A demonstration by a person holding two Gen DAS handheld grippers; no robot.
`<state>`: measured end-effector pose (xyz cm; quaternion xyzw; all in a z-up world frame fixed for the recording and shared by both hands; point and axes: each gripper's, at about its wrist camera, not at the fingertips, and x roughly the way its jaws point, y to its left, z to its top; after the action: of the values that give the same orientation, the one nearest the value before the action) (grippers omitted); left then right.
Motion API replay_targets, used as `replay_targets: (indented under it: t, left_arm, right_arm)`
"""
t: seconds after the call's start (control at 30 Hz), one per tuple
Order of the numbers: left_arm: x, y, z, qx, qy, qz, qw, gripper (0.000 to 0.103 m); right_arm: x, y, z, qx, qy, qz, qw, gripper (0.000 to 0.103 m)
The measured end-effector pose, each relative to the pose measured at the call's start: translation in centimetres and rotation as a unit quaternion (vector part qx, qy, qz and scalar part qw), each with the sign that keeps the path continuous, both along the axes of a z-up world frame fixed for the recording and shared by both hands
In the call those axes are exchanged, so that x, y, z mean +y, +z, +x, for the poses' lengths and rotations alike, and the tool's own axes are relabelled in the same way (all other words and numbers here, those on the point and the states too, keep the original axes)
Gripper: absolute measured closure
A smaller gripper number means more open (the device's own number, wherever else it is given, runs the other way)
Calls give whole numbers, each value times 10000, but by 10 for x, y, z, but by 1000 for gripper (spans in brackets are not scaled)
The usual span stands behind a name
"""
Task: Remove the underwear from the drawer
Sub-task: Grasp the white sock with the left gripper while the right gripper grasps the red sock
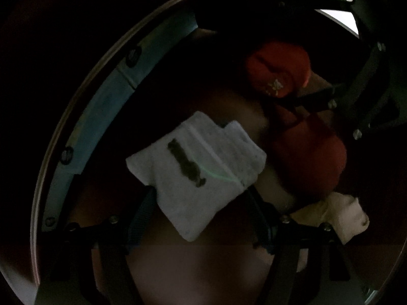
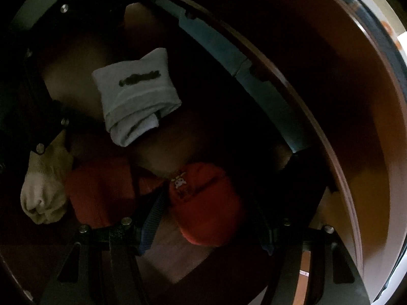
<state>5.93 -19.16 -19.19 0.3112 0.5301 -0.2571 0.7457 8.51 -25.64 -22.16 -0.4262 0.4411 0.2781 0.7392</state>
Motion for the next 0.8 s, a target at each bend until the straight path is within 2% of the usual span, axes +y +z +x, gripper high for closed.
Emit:
replay_targets:
  t: [0.1,0.2,0.27,0.33,0.43,0.53,0.7,0.8]
  left_arm:
    - [1,0,-4,31,38,-97,9999,30]
    - [16,-3,0,50,12,-135,9999,31]
    - [17,-3,-3,115,6,-209,9997,37]
    - [21,-2,5,216,31,-303,9993,50]
    - [26,-1,3,265,29,-356,9990,66]
    - [24,-1,-1,313,2,-390,9987,77]
    - [32,3,7,291,63,-416,9987,87]
    - [39,14,14,224,185,-467,9985,89]
  right_arm:
    - [3,-3,-1,17,41,-85,10000,43]
    - [4,-6,-4,8,43,-136,9999,44]
    - [4,-6,-5,-16,41,-117,9999,46]
    - [0,-5,-7,-103,-13,-58,9999,52]
    - [-2,-3,-9,-162,-48,60,9998,55]
    - [-2,-2,-12,-176,-65,116,9998,58]
    - [-5,5,-14,-81,-155,422,9990,63]
    - [-8,9,-15,-22,-204,571,9982,64]
